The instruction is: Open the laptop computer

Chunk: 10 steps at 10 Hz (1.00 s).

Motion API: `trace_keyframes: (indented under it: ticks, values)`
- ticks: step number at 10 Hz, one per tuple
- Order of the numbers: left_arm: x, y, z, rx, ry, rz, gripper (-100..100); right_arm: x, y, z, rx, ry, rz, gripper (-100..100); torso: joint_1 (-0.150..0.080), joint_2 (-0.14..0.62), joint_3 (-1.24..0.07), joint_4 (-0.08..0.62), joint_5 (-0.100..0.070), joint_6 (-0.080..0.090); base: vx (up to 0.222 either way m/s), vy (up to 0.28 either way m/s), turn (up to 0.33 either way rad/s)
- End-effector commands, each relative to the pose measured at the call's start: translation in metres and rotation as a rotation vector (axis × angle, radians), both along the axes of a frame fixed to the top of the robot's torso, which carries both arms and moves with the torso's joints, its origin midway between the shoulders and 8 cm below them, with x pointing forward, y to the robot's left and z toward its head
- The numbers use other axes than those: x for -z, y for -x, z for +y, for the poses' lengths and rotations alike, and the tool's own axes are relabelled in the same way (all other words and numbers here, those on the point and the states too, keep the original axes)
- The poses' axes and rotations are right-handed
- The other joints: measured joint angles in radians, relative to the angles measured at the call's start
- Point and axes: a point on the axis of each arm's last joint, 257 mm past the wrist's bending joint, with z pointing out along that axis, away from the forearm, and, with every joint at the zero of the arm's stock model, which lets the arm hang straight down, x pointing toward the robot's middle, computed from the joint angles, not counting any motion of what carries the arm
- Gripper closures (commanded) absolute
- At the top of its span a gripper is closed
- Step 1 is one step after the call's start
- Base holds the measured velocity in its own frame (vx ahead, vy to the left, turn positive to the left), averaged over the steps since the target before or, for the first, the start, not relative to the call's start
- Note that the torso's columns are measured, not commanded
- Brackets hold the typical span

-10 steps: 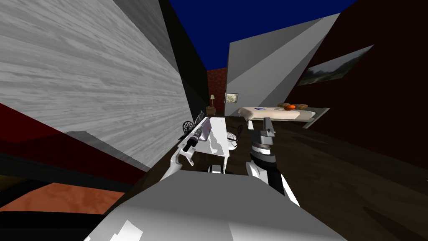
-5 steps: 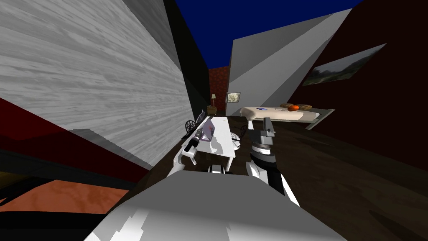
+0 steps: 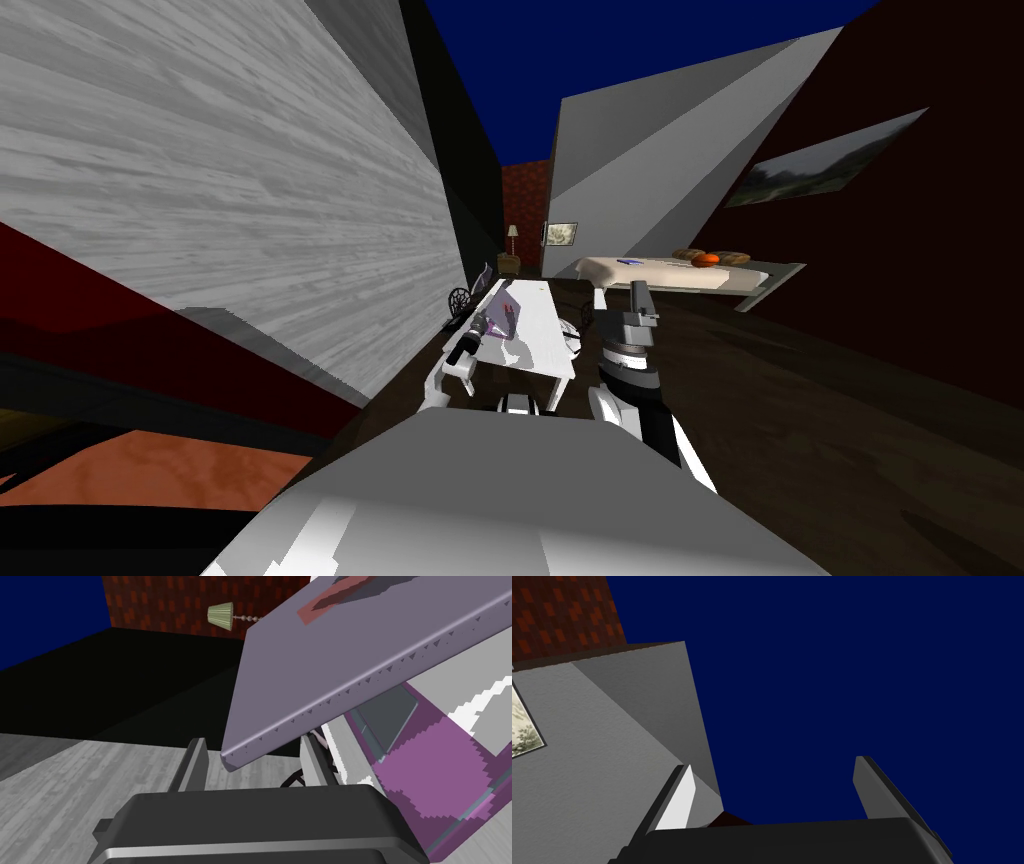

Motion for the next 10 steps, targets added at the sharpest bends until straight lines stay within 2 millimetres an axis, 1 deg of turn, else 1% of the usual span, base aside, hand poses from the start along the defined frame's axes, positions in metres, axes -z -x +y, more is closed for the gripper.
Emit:
trace_keyframes:
  ticks: [1,2,3,4,10]
  values:
    - [0.025,0.002,-0.007,-0.003,0.113,0.039,100,0.0,0.0,0.0,0.0,0.0,0.0,0,0.0,-0.001,-0.001,0.0,0.0,0.0,0.01,0.104,-0.016]
    - [0.016,0.001,-0.005,-0.004,0.082,0.022,100,0.0,0.0,0.0,0.0,0.0,0.0,0,0.001,-0.001,-0.001,0.0,0.0,-0.001,-0.002,0.05,0.002]
    - [0.004,-0.011,-0.015,0.012,0.145,-0.018,100,0.0,0.0,0.0,0.0,0.0,0.0,0,0.0,0.001,0.0,0.003,-0.001,-0.003,-0.031,0.062,-0.002]
    - [0.002,-0.008,-0.008,0.006,0.116,0.01,-100,0.0,0.0,0.0,0.0,0.0,0.0,0,0.002,0.006,0.003,0.007,-0.001,-0.004,-0.009,0.034,0.01]
    - [-0.031,-0.006,-0.008,0.015,0.118,0.01,-100,0.0,0.0,0.0,0.0,0.0,0.0,0,0.006,0.006,0.004,0.006,0.0,-0.006,0.006,-0.015,0.019]
